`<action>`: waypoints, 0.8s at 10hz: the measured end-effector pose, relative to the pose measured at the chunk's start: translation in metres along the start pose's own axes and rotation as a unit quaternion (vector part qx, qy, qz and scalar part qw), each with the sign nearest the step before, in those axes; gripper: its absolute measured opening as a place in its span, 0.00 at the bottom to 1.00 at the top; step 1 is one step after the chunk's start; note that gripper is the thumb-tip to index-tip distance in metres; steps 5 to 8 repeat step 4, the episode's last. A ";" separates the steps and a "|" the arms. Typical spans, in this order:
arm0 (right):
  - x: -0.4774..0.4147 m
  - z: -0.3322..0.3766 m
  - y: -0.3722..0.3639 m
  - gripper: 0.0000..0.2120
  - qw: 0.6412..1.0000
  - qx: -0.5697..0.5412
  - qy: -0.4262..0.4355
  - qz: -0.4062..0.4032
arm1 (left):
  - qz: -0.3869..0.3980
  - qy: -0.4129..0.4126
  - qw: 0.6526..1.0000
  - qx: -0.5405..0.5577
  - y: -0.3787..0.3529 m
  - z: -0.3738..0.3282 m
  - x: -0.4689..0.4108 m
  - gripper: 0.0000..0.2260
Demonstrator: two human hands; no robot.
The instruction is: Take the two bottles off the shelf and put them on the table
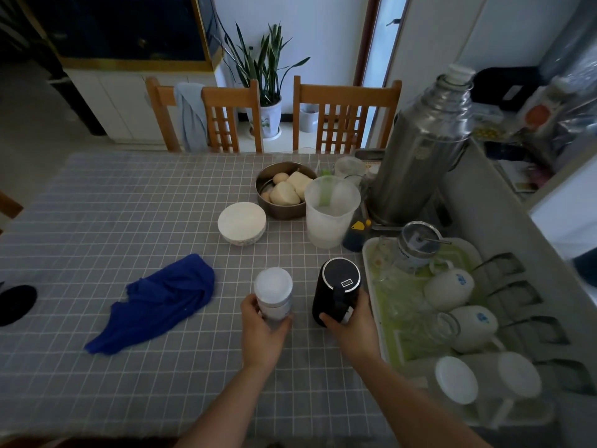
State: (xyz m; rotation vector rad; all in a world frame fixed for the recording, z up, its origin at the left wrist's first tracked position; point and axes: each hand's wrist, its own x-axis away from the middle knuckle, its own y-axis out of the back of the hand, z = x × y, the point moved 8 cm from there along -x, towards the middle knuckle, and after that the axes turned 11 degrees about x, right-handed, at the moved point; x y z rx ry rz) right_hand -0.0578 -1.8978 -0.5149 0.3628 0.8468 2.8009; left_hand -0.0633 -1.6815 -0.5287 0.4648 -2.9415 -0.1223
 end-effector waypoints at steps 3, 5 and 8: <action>0.001 0.012 0.024 0.36 0.989 0.136 0.052 0.015 | 0.037 0.062 0.992 -0.105 0.014 -0.002 -0.006 0.41; -0.003 0.035 0.046 0.37 0.972 0.214 0.090 -0.018 | 0.028 0.058 0.977 -0.202 0.041 -0.018 -0.008 0.46; -0.003 0.035 0.046 0.37 0.972 0.214 0.090 -0.018 | 0.028 0.058 0.977 -0.202 0.041 -0.018 -0.008 0.46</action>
